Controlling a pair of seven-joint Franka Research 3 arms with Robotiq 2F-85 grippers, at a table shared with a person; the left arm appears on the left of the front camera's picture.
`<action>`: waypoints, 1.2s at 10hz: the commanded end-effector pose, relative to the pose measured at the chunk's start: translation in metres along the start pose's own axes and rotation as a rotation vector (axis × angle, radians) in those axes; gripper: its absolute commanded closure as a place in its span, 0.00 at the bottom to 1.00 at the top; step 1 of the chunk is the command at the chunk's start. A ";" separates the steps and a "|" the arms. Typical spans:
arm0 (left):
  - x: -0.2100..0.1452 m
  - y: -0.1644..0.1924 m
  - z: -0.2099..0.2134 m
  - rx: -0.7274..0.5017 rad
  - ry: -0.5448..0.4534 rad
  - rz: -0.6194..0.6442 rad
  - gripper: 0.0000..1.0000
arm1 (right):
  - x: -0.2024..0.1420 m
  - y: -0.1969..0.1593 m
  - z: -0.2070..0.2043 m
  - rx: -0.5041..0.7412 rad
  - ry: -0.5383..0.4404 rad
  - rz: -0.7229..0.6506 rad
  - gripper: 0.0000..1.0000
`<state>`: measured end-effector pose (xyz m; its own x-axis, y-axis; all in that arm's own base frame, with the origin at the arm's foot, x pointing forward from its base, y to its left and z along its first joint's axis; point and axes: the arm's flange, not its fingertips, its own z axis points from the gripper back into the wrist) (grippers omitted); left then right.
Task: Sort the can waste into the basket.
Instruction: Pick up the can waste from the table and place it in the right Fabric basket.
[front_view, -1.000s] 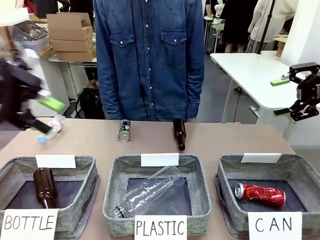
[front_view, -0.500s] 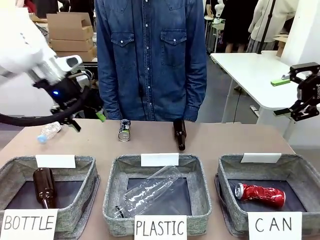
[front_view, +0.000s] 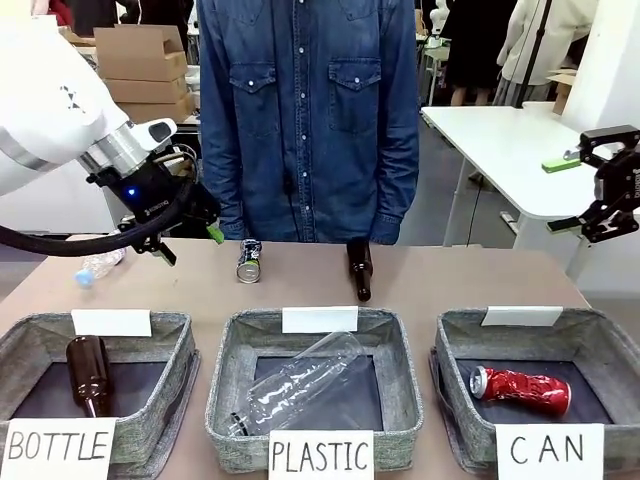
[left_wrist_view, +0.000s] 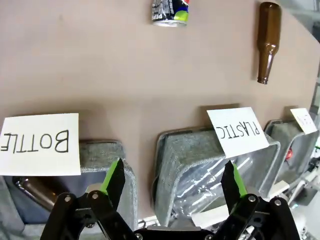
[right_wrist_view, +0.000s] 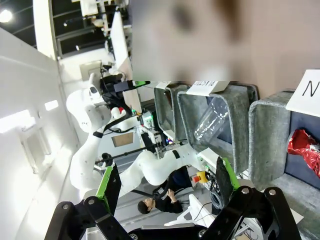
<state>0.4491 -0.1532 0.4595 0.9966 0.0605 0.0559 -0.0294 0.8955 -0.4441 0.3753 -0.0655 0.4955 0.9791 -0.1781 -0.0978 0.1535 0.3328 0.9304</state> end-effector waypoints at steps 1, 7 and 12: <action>0.043 -0.013 -0.027 0.020 -0.143 0.092 0.00 | 0.000 0.002 0.003 -0.007 0.014 0.017 0.00; 0.154 -0.046 -0.139 0.287 0.000 -0.104 0.00 | 0.000 0.002 0.003 -0.007 0.014 0.017 0.00; 0.182 -0.030 -0.196 0.388 0.009 -0.075 0.60 | 0.000 0.002 0.003 -0.007 0.014 0.017 0.00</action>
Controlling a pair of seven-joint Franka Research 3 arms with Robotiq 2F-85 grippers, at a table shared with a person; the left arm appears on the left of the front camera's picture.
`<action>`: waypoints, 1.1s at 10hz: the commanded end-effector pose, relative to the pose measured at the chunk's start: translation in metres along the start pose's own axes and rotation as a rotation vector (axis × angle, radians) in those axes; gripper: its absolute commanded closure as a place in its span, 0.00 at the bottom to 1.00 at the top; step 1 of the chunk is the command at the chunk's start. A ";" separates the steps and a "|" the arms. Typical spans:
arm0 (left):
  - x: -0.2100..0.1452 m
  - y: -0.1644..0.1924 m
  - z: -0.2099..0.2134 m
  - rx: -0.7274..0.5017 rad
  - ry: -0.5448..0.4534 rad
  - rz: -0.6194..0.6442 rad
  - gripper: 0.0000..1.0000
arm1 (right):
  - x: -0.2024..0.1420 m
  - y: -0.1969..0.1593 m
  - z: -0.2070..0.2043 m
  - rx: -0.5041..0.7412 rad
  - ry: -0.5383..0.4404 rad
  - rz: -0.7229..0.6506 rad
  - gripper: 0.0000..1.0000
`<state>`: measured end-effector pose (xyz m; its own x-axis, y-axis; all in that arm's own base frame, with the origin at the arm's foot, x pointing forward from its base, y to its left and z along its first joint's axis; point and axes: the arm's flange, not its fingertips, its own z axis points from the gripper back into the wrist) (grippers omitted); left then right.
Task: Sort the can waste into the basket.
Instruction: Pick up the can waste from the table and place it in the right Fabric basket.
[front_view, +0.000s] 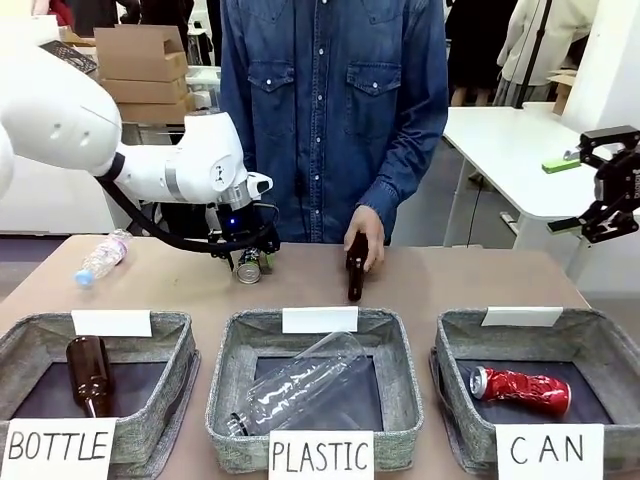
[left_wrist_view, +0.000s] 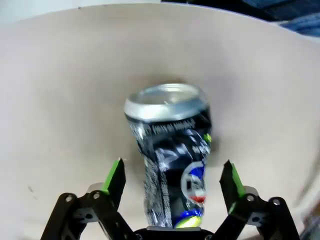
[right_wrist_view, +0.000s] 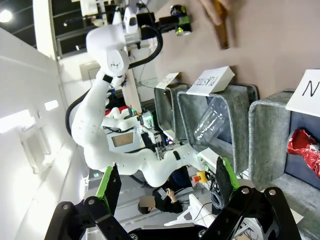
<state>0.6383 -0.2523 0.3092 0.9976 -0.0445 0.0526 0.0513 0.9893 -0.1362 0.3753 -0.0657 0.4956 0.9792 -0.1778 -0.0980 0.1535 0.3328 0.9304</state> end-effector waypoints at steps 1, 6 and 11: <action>0.007 0.000 -0.003 0.063 -0.040 0.032 0.60 | 0.000 0.002 0.003 -0.007 0.014 0.017 0.00; 0.001 0.010 0.013 0.050 -0.072 0.034 1.00 | 0.000 0.002 0.003 -0.007 0.014 0.017 0.00; -0.064 0.127 0.141 -0.044 0.110 -0.258 1.00 | 0.000 0.002 0.003 -0.007 0.014 0.017 0.00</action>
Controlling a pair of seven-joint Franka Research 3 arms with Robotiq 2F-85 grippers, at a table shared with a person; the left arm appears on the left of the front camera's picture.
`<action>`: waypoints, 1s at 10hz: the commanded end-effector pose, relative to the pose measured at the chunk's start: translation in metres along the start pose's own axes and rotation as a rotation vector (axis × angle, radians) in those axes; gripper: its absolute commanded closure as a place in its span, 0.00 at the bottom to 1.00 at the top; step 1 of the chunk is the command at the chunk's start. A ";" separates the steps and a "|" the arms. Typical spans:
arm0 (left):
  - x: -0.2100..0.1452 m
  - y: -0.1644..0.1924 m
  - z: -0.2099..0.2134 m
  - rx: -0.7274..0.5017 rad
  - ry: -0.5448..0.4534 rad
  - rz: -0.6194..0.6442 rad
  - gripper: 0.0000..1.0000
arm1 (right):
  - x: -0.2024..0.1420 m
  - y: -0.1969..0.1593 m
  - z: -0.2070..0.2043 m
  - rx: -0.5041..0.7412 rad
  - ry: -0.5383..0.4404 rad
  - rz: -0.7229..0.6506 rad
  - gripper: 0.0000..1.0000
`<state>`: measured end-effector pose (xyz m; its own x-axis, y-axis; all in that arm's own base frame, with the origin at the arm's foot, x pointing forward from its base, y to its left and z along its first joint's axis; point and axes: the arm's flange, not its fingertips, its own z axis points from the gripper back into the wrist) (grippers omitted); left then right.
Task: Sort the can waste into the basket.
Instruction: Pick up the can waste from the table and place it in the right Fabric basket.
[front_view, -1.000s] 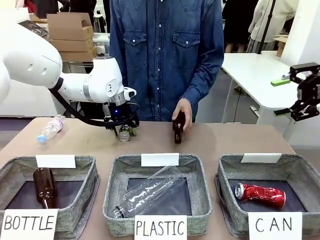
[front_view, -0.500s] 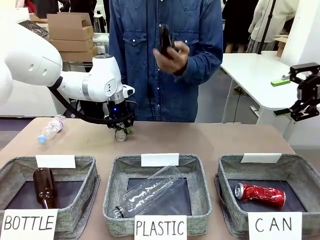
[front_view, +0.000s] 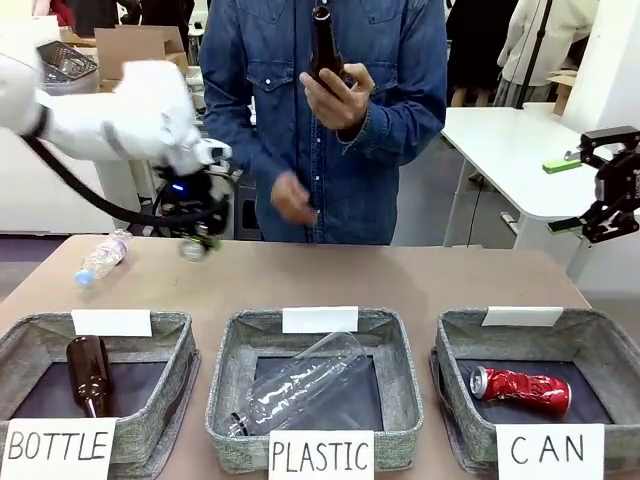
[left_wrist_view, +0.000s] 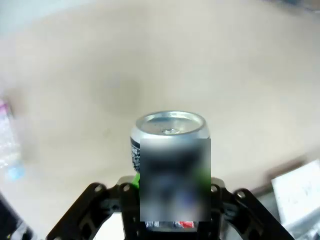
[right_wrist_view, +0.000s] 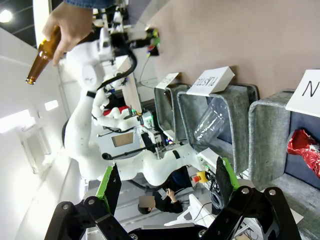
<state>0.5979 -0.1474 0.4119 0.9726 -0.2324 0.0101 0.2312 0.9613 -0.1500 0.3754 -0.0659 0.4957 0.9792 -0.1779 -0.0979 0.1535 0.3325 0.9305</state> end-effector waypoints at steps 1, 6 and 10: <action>-0.072 0.065 0.056 -0.109 -0.005 -0.154 1.00 | 0.000 0.002 0.003 -0.007 0.014 0.017 0.00; -0.142 0.090 0.108 -0.254 -0.132 -0.389 1.00 | 0.000 0.002 0.003 -0.007 0.014 0.017 0.00; -0.154 0.093 0.107 -0.304 -0.154 -0.441 0.59 | 0.000 0.002 0.003 -0.007 0.014 0.017 0.00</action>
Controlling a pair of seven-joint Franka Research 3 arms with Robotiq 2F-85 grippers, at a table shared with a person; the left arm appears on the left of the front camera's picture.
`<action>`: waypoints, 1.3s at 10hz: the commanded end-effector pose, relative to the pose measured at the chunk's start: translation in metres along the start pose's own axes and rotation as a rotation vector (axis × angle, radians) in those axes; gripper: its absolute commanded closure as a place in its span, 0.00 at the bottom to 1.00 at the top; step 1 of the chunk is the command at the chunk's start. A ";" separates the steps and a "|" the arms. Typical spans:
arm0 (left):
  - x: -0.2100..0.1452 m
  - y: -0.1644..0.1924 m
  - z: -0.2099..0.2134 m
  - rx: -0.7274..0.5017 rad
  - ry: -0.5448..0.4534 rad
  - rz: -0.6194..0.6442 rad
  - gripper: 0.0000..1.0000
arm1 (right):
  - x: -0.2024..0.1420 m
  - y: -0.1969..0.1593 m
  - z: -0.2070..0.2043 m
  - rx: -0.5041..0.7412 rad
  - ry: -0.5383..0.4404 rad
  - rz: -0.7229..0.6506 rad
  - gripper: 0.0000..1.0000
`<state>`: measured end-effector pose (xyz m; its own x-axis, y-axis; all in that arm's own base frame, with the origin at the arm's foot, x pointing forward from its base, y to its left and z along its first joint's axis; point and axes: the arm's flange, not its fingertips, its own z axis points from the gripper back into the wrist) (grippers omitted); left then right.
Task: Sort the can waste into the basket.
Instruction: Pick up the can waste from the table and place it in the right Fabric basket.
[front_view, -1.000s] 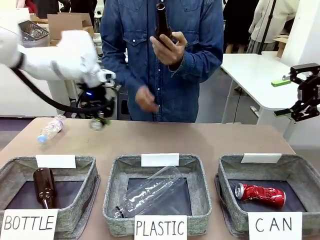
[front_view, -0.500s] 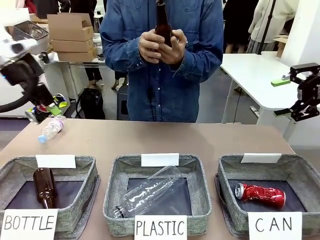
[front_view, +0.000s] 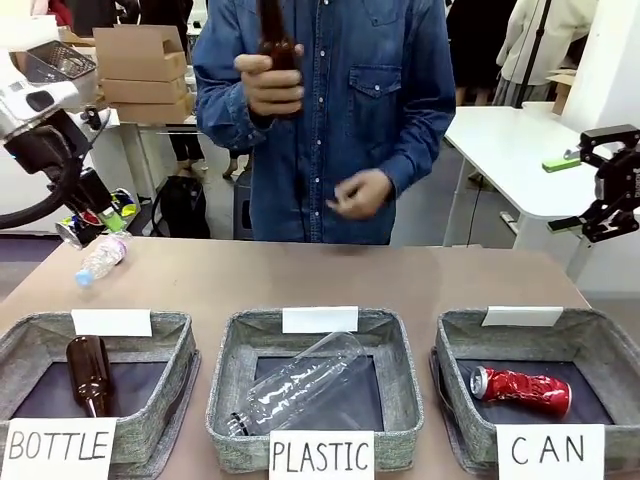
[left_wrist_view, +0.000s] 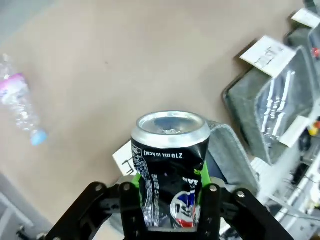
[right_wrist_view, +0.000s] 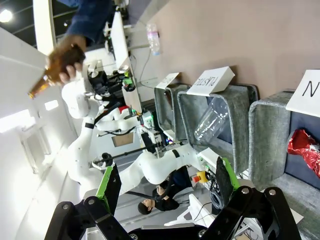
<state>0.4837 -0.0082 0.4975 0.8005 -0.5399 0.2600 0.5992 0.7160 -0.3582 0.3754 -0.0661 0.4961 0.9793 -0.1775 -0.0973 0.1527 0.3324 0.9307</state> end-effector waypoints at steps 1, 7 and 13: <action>-0.001 -0.025 0.015 -0.076 -0.051 -0.098 0.59 | 0.000 0.001 0.003 -0.007 0.014 0.016 0.00; -0.245 -0.065 0.201 0.020 -0.276 -0.127 0.59 | 0.000 0.001 0.003 -0.007 0.014 0.016 0.00; -0.262 -0.051 0.182 -0.041 -0.321 -0.150 0.59 | 0.000 0.001 0.003 -0.007 0.014 0.016 0.00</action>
<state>0.2374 0.1777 0.6067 0.6914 -0.4458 0.5685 0.6911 0.6373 -0.3408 0.3755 -0.0665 0.4967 0.9795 -0.1769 -0.0967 0.1519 0.3324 0.9308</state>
